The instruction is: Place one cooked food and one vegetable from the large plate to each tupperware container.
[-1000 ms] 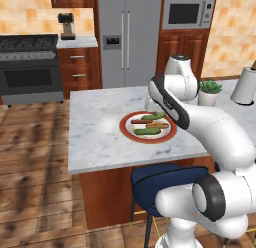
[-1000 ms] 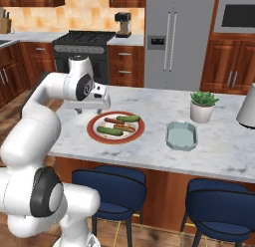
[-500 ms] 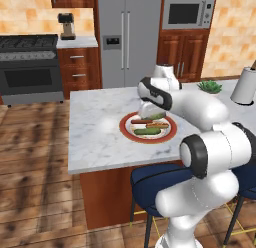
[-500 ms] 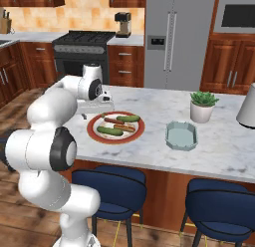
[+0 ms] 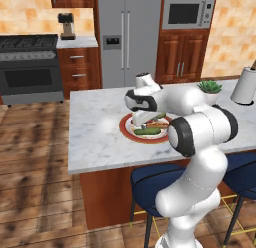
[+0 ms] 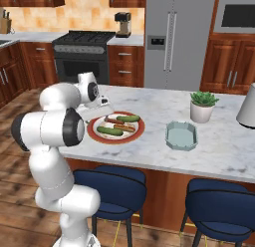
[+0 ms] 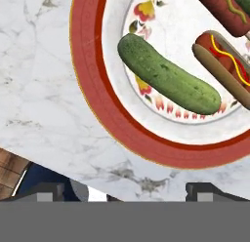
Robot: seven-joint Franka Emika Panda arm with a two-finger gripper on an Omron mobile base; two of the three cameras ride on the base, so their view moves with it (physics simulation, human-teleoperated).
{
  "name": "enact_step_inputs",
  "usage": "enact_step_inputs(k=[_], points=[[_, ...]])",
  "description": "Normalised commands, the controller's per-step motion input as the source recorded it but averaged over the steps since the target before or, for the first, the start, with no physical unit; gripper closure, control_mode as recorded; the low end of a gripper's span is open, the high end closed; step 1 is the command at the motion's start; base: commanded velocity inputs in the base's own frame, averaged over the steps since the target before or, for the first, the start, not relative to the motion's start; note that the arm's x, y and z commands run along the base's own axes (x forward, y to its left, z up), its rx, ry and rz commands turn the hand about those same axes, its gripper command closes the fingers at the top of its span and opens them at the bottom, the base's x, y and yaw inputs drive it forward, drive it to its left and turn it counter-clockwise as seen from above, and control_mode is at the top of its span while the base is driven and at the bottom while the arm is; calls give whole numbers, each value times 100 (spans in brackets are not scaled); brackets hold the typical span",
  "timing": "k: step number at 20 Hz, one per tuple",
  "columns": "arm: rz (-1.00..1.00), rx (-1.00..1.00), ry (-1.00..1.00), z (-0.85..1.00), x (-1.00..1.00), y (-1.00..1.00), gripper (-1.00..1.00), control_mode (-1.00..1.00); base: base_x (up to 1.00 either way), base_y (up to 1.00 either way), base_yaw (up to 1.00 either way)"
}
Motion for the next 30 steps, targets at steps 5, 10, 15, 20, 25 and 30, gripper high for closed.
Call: enact_step_inputs(k=[5, 10, 15, 20, 25, 30], points=[[12, 3, 3, -10, 28, -2, -100, -100, 0, 0, 0], [12, 8, 0, -42, 54, -8, -100, -100, 0, 0, 0], [10, 9, 7, -39, 58, -6, -100, -100, 0, 0, 0], [11, 6, 3, -29, 39, 0, -100, -100, 0, 0, 0], [28, 0, 0, -26, 30, 0, -100, -100, 0, 0, 0], [16, 0, 0, -21, -17, 0, -100, -100, 0, 0, 0]])
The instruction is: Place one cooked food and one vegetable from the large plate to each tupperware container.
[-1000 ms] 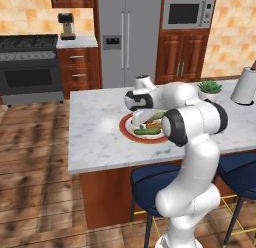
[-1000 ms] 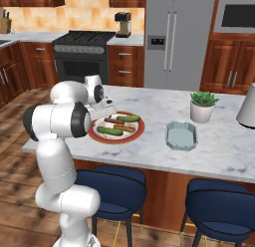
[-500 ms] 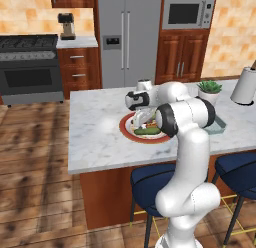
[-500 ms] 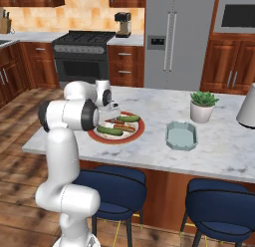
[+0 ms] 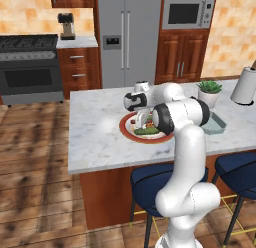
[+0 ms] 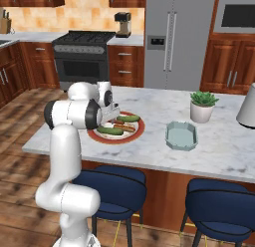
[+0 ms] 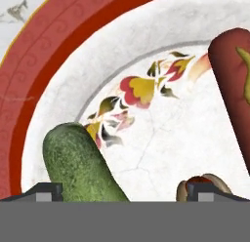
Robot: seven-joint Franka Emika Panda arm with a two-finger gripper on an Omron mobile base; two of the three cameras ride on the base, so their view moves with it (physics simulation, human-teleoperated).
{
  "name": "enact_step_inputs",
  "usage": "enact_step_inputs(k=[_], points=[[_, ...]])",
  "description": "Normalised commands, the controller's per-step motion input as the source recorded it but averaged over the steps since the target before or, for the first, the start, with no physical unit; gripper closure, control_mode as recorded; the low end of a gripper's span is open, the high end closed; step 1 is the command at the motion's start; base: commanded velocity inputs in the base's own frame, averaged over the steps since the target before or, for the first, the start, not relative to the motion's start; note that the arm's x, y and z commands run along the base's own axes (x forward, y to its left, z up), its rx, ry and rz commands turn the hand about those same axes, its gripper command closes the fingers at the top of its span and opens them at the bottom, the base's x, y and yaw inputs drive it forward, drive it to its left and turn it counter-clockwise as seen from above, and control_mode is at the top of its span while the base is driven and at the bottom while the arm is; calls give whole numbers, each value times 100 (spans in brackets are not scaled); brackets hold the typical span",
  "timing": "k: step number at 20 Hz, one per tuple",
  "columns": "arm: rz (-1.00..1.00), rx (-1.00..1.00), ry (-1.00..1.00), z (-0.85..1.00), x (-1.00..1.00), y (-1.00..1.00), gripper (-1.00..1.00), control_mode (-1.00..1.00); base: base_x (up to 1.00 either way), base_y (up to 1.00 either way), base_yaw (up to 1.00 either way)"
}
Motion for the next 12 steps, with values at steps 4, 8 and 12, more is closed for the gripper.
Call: enact_step_inputs(k=[4, 8, 12], points=[[7, 0, 0, -7, -42, 0, -100, -100, 0, 0, 0], [4, 0, -1, 0, -52, 0, -100, -100, 0, 0, 0], [8, 0, -1, -3, -18, 0, -100, -100, 0, 0, 0]])
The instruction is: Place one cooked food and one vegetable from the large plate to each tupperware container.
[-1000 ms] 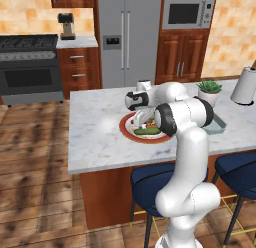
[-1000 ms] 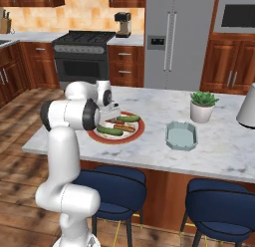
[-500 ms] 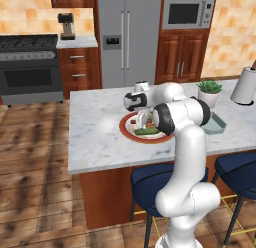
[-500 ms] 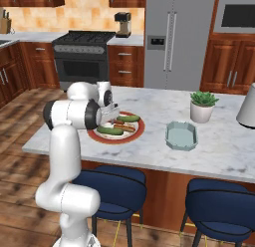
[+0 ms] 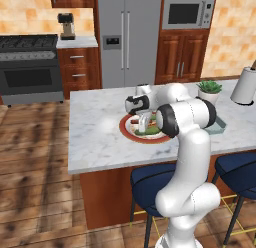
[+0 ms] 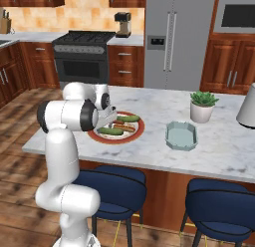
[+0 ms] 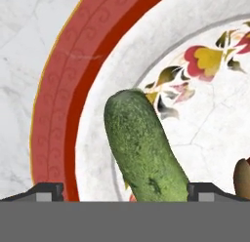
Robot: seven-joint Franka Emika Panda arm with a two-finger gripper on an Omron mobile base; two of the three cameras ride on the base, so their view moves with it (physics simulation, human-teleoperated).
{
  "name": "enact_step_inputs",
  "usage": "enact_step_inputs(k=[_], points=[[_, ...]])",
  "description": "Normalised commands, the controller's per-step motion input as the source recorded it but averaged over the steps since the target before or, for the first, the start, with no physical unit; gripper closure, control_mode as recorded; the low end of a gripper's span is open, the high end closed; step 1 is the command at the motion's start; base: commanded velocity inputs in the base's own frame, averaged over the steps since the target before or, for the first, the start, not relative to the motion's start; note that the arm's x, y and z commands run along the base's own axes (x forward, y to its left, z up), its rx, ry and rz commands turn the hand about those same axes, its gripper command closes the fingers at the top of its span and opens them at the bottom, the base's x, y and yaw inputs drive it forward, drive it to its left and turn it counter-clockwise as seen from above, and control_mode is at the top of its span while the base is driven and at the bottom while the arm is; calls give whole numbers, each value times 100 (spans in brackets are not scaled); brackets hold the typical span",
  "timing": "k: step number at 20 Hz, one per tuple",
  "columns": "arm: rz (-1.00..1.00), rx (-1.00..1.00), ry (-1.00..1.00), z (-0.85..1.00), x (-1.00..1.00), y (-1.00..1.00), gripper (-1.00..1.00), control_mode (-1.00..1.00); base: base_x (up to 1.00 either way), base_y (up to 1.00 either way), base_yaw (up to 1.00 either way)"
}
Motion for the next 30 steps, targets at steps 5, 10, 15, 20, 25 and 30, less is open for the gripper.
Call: enact_step_inputs(k=[5, 10, 15, 20, 25, 30], points=[[13, 0, -6, 0, 13, 0, -100, -100, 0, 0, 0], [12, 0, -7, -5, 14, 0, -100, -100, 0, 0, 0], [8, 0, 0, -21, 0, 0, -100, -100, 0, 0, 0], [4, 0, 2, -26, 0, 0, -100, -100, 0, 0, 0], [5, 0, 0, -2, 0, 0, 100, -100, 0, 0, 0], [1, 0, 5, 0, 0, 0, 100, -100, 0, 0, 0]])
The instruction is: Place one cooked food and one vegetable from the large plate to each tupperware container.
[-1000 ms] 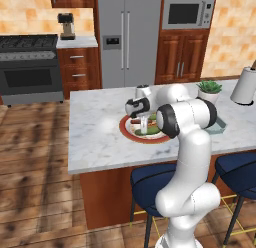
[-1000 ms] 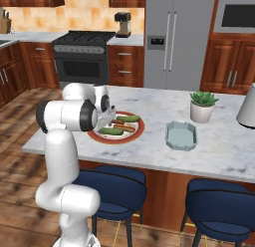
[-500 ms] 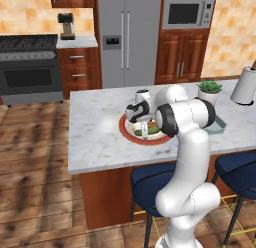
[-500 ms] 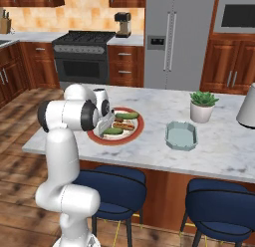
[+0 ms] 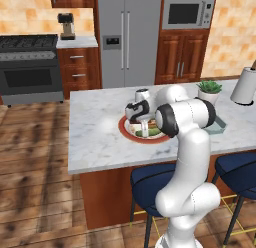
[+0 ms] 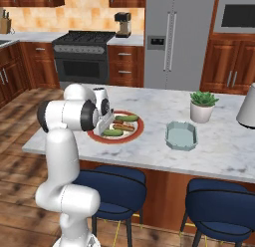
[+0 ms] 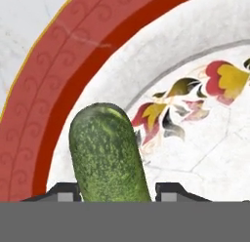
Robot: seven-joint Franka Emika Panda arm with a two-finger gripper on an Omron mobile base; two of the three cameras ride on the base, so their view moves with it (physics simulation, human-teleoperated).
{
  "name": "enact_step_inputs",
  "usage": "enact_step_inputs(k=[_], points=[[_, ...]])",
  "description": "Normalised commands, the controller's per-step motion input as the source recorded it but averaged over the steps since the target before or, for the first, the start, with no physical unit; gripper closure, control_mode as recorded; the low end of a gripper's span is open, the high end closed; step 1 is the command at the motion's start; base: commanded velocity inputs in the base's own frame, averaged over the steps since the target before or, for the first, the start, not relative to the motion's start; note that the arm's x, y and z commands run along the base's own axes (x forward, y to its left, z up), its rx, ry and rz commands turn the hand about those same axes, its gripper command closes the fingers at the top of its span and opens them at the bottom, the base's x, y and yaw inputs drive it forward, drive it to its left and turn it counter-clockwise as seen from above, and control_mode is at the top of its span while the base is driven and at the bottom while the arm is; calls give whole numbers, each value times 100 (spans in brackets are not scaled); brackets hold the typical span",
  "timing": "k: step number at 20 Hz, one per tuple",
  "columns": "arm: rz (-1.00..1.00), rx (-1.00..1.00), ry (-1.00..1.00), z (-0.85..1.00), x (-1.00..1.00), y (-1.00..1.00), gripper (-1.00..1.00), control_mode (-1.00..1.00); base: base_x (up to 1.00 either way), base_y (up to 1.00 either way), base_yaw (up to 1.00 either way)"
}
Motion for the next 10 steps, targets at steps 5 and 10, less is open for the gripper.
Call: enact_step_inputs(k=[5, 10], points=[[-7, -1, 14, 48, -13, 0, 100, -100, 0, 0, 0], [-15, 0, 11, 90, -61, 1, 100, -100, 0, 0, 0]])
